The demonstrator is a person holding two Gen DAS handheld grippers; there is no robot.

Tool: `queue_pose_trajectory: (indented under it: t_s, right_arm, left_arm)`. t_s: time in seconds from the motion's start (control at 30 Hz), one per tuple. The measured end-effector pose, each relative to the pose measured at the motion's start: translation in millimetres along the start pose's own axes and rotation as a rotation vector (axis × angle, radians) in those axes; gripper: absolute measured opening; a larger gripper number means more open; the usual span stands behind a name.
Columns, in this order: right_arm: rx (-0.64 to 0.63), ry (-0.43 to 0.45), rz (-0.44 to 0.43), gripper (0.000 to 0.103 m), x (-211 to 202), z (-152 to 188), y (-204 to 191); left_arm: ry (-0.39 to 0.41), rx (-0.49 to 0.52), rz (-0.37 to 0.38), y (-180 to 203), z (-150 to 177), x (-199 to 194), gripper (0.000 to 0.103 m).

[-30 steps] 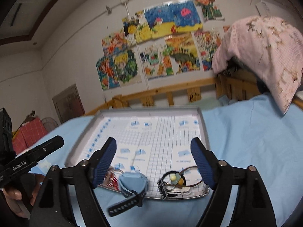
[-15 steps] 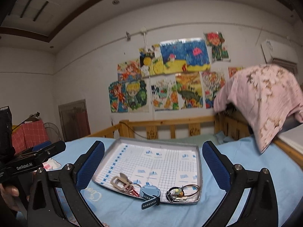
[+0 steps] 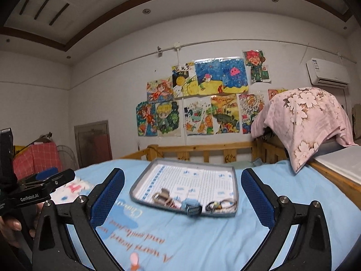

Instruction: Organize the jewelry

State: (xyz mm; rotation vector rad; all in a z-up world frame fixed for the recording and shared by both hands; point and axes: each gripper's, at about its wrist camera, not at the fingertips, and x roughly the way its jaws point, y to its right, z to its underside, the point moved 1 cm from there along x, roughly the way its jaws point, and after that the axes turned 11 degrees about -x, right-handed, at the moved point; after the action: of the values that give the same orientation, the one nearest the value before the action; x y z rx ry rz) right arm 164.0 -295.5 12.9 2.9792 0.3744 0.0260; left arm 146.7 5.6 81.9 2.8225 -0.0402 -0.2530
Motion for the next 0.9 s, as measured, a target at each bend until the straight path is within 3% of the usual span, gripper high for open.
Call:
queue_pose_trajectory:
  t_s: [0.27,0.9]
  right_arm:
    - [-0.026,-0.046,-0.007,0.101,-5.8,14.3,-10.5]
    - [-0.019,-0.062,-0.019,0.101,-0.2,18.0,-11.3]
  left_arm:
    - [-0.028,-0.009,-0.015,-10.2,12.7,1.5,0.103]
    - [-0.03,-0.034,-0.032,-17.1,16.5,4.6,0.103]
